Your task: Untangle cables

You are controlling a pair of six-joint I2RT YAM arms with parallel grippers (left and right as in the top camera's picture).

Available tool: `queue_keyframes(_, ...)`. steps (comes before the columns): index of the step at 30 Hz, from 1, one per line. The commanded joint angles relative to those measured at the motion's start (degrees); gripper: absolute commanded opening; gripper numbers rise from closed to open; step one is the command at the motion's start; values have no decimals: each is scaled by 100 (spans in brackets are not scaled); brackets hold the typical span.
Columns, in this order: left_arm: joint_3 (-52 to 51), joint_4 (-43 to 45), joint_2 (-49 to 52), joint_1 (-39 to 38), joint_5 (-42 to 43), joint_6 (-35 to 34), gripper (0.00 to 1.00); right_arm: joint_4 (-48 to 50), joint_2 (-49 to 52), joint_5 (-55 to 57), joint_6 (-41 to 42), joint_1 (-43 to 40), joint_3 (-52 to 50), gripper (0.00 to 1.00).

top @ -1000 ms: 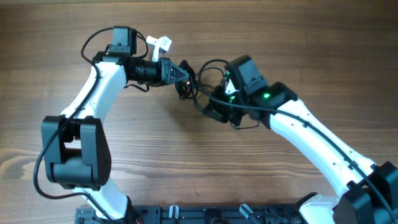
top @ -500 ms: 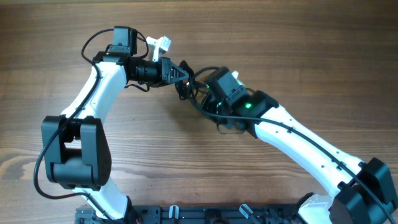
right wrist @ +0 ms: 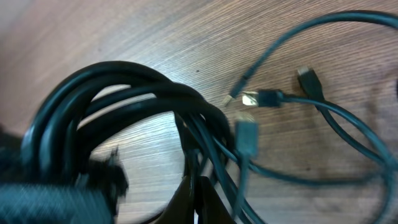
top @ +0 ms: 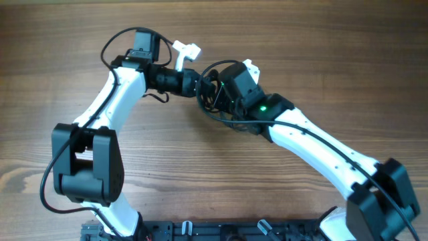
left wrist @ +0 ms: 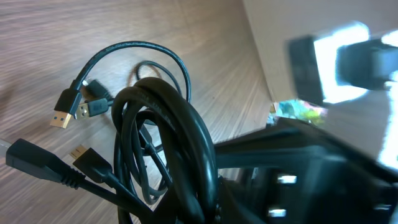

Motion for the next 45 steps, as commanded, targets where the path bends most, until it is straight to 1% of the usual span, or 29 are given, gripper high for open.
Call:
queue_keyframes(1, -15, 39, -4, -57, 302, 219, 4, 50, 385, -68, -212, 13, -7, 4)
queue_keyframes(7, -15, 39, -4, -55, 26, 216, 4, 13, 428, -2081, -175, 13, -7, 4)
queue_keyframes(11, -15, 42, -4, -55, 26, 219, 4, -111, 433, -2754, -94, 48, -7, 4)
queue_keyframes(14, -15, 42, -4, -50, 26, 216, 4, -400, 433, -2754, 280, 125, -7, 4)
queue_keyframes(17, -15, 42, -4, -52, 28, 216, 4, -433, 446, -2677, 369, 254, -7, 4)
queue_keyframes(21, -15, 42, -4, -52, 26, 219, 4, -411, 450, -2092, 389, 417, -7, 4)
queue_keyframes(26, -15, 42, -4, -50, 26, 219, 4, -387, 450, -1523, 619, 417, -7, 6)
queue_keyframes(28, -15, 42, -4, -52, 26, 219, 4, -389, 450, -1419, 717, 398, -4, 16)
queue_keyframes(29, -15, 42, -4, -50, 26, 219, 4, -385, 450, -1421, 715, 376, -4, 18)
queue_keyframes(32, -15, 39, -4, -50, -13, 216, 4, -396, 433, -1773, 706, 210, -4, 23)
queue_keyframes(36, -15, 39, -4, -50, -37, 219, 4, -393, 404, -3071, 332, -332, -4, 23)
queue_keyframes(38, -15, 39, -4, -52, -37, 221, 4, -398, 407, -3397, 240, -553, -4, 23)
queue_keyframes(43, -15, 39, -4, -52, -48, 245, 4, -413, 407, -3705, 227, -931, -4, 22)
queue_keyframes(45, -15, 42, -4, -52, -114, 264, 4, -413, 407, -3700, 389, -990, -4, 22)
